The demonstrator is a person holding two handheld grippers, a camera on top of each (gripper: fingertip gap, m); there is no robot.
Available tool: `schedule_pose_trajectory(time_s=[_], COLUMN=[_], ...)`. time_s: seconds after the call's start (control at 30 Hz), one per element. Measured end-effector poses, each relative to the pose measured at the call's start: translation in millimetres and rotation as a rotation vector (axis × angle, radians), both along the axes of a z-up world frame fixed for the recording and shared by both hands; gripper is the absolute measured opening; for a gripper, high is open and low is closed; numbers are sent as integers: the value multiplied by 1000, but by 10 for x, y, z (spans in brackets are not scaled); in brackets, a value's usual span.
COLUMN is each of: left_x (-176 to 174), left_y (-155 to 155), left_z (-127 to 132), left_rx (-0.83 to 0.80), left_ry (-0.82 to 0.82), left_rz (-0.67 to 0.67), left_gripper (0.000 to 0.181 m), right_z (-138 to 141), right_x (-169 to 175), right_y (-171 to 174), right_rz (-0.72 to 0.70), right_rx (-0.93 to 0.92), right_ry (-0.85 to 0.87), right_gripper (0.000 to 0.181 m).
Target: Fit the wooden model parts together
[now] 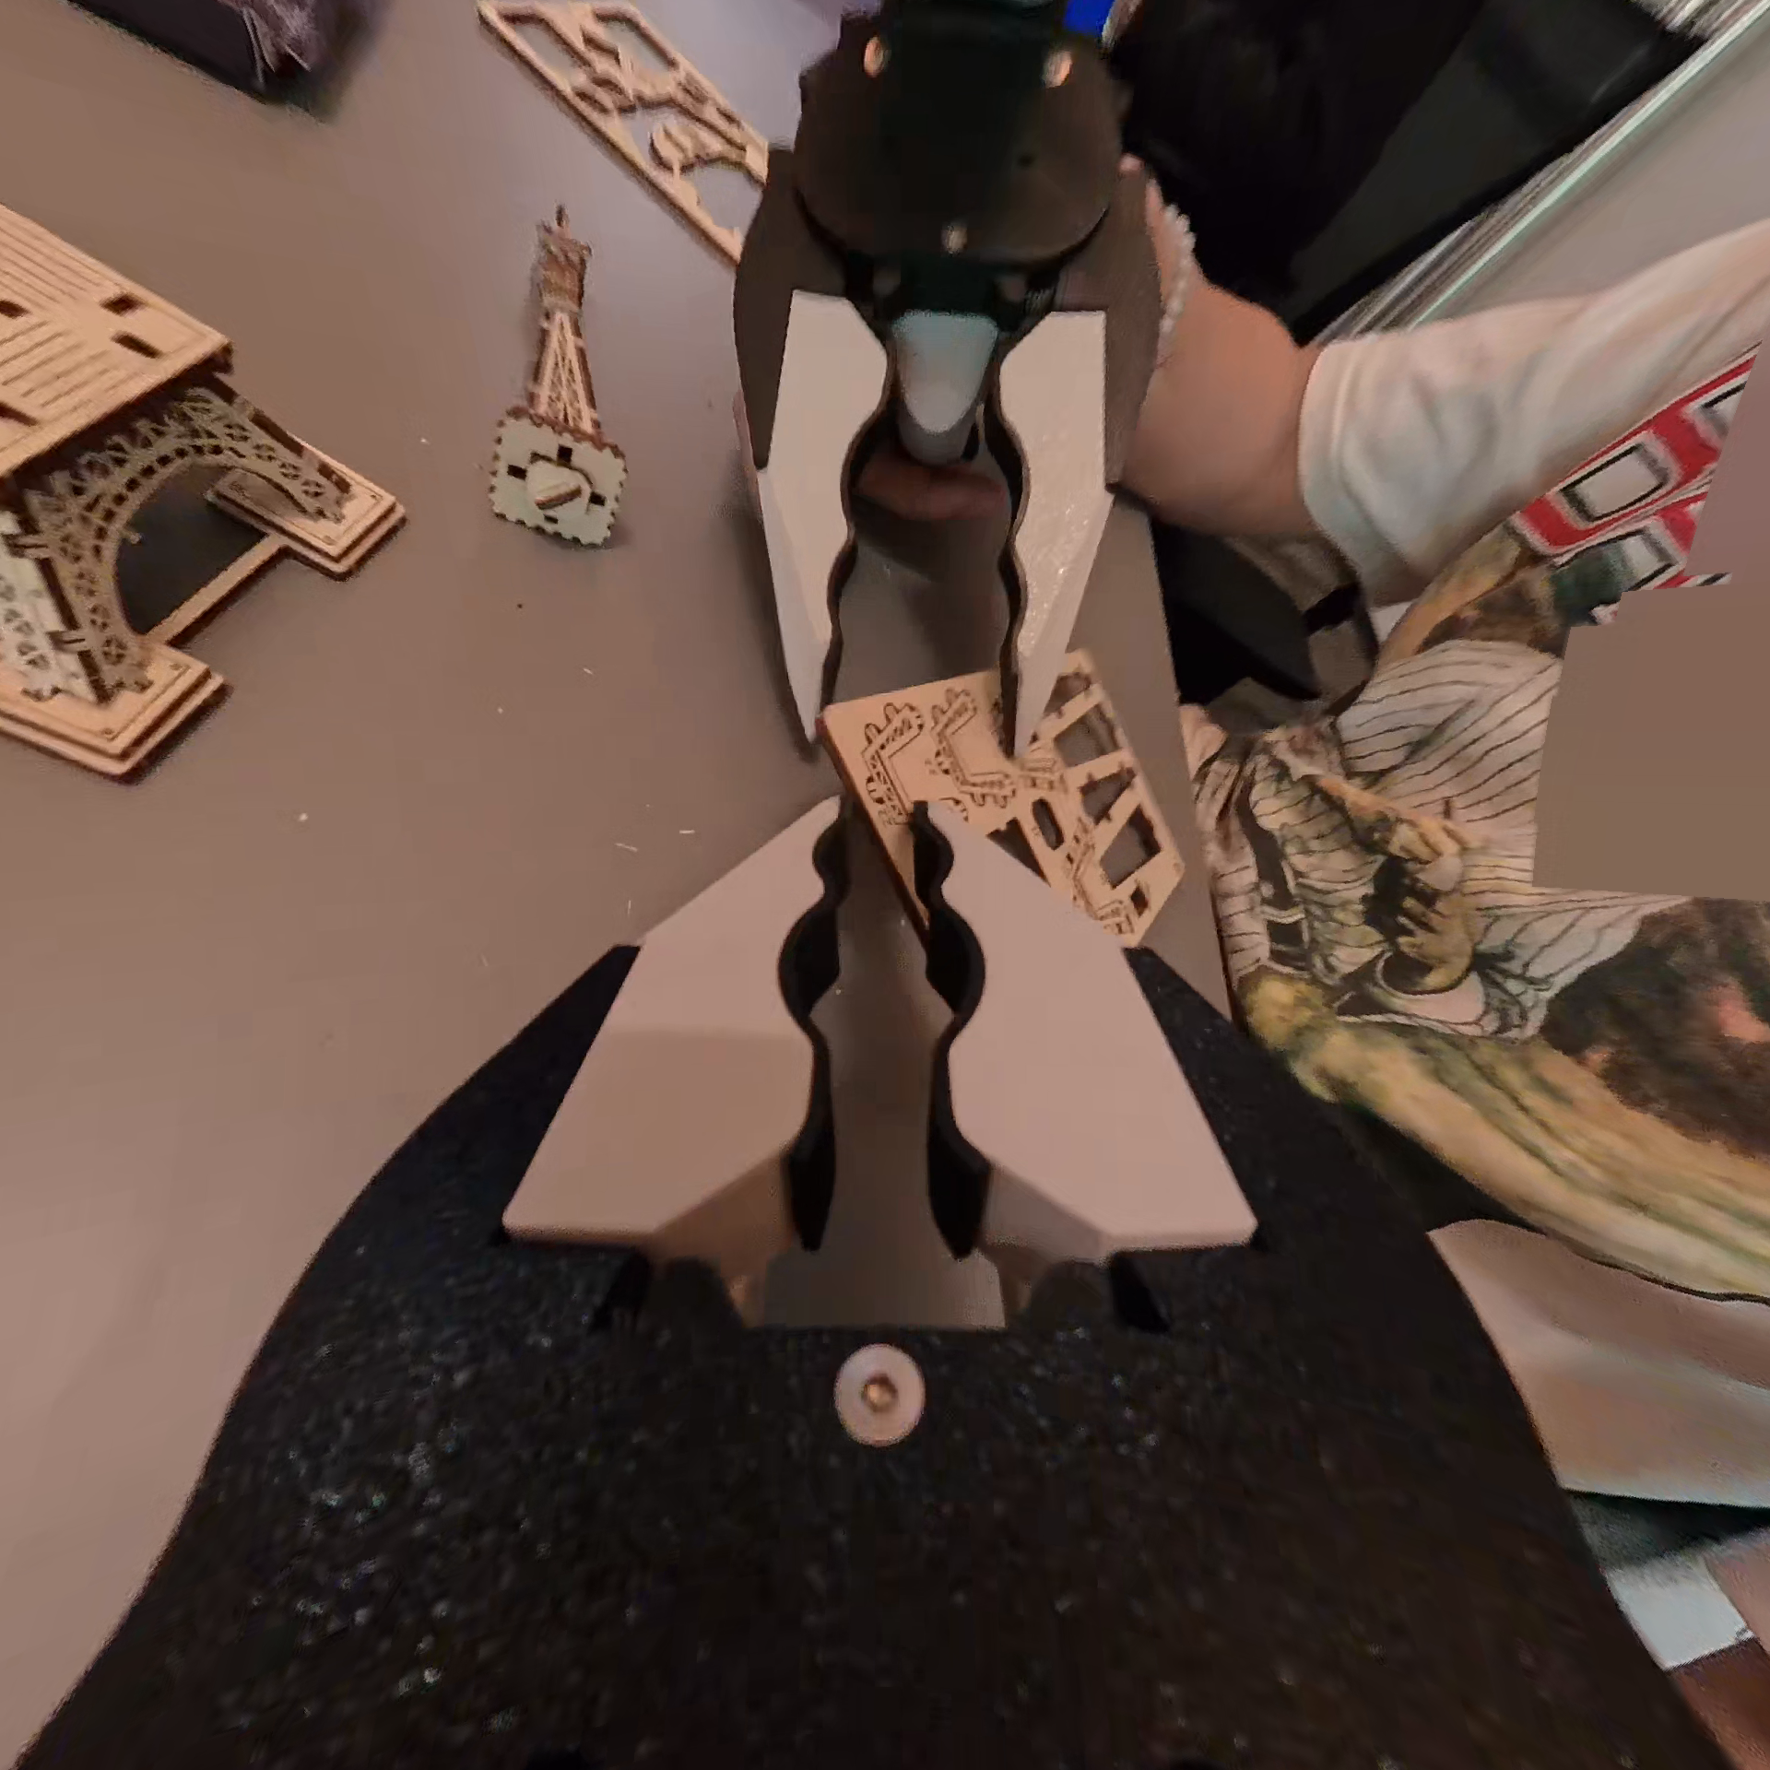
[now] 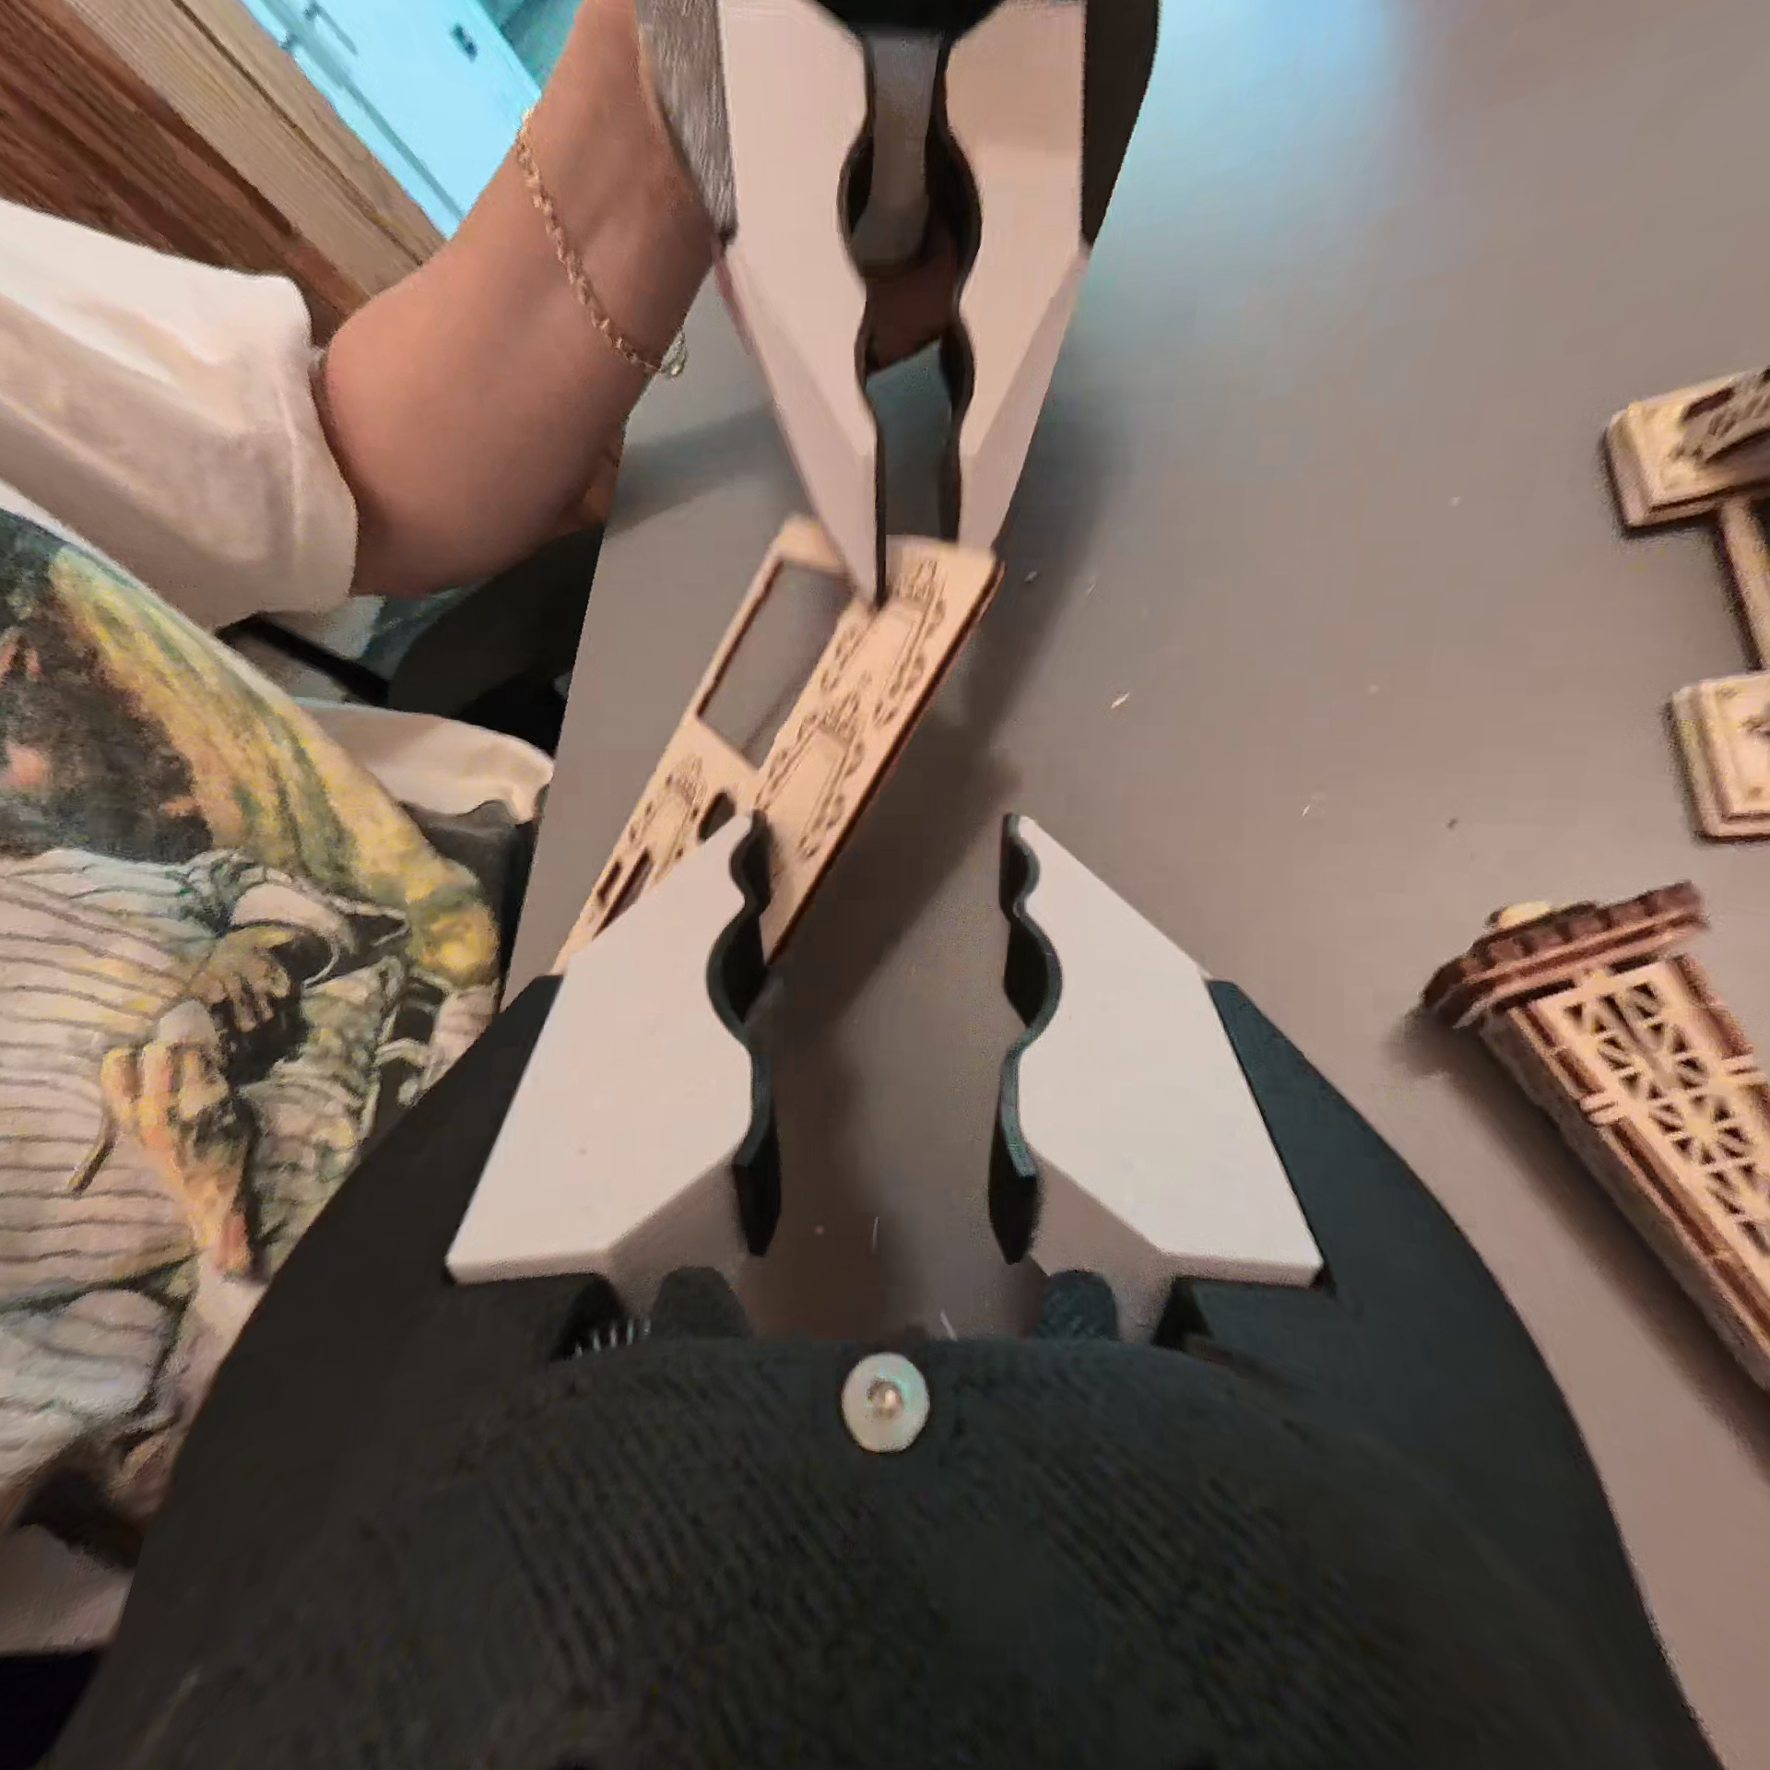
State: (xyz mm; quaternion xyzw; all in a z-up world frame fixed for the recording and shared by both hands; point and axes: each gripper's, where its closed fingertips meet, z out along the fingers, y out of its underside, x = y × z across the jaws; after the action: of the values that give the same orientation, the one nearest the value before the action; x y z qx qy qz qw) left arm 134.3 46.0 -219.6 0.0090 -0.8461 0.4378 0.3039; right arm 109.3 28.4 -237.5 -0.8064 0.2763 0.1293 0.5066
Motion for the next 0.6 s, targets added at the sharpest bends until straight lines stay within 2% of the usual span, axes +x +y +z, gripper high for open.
schedule_pose_trajectory(time_s=[0.03,0.13,0.23,0.4,0.47,0.5,0.53,0.6], left_x=[35,84,92,198,384,429,433,325], left_y=[10,11,-12,-39,-51,-60,-75,-116], left_z=[39,110,86,17,13,58,114,173], left_rx=[-31,-102,-112,-69,-50,-68,-88,-96], left_ry=[22,28,-42,-119,-269,-365,-456,-589], left_rz=[16,34,27,73,161,176,174,102], left_gripper=[9,8,10,16,16,8,0,0], right_z=[-13,68,112,125,92,69,38,12], right_x=[-43,-94,-92,-44,-9,16,52,88], right_y=[-5,62,124,100,92,86,73,61], right_rz=[20,41,33,11,-15,-33,-60,-84], right_rx=[9,112,181,213,194,179,159,146], right_ry=[41,149,230,268,269,265,261,264], right_gripper=[46,31,12,6,7,7,8,8])
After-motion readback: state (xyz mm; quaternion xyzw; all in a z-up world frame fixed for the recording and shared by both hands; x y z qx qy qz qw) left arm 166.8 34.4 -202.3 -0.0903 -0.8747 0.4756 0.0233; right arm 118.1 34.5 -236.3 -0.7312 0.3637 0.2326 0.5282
